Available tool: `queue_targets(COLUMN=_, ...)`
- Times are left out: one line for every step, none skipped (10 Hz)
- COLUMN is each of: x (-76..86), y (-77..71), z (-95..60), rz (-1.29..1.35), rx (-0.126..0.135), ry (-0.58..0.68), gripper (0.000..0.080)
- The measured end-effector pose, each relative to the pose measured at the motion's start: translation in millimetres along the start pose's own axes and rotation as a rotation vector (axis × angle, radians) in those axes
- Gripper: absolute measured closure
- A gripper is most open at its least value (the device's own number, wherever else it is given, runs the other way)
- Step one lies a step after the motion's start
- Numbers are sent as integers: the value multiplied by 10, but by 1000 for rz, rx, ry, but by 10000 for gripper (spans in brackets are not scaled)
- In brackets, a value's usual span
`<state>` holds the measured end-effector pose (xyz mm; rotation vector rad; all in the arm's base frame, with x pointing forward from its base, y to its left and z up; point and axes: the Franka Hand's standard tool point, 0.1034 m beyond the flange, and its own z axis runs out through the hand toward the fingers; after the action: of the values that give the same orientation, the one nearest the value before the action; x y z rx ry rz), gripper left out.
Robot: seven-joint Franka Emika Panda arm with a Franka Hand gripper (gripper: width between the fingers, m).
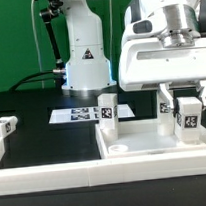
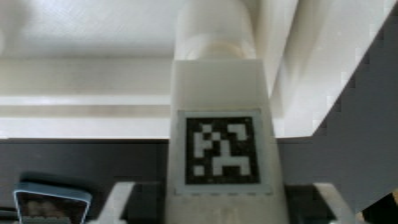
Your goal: Assemble square table
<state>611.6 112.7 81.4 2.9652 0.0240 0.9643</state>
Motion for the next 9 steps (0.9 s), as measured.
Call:
queue_targets(x=-28, y=2, z=12, rz=-4, rx=-1, ry=-13, gripper=507)
queue_targets(x=-29, y=2, z=13, rz=-7, rx=-1, ry=-14, gripper=326)
queue_targets(x=-33, y=3, z=15, rz=-10, rx=-1, ry=-14, gripper=212)
queue_targets(x=-35, y=3, z=16, rz=-11, rx=-1, ry=-15, gripper=212)
queue_targets(x=-37, y=4, z=17, rz=-12, rx=-1, ry=-15, gripper=161)
queue_targets(x=-38, y=4, z=18, rz=-13, rx=-1, ry=-15, gripper=153)
queue_targets(x=-38, y=5, z=18, rz=-14, rx=-1, ry=-15, gripper=153)
queue_targets(x=-34, y=19, z=16, rz=-21, rx=-2, ry=-19, gripper=153)
queue_targets(x=14, y=63, z=-15, rz=-33, rx=-4, ry=-27, gripper=151)
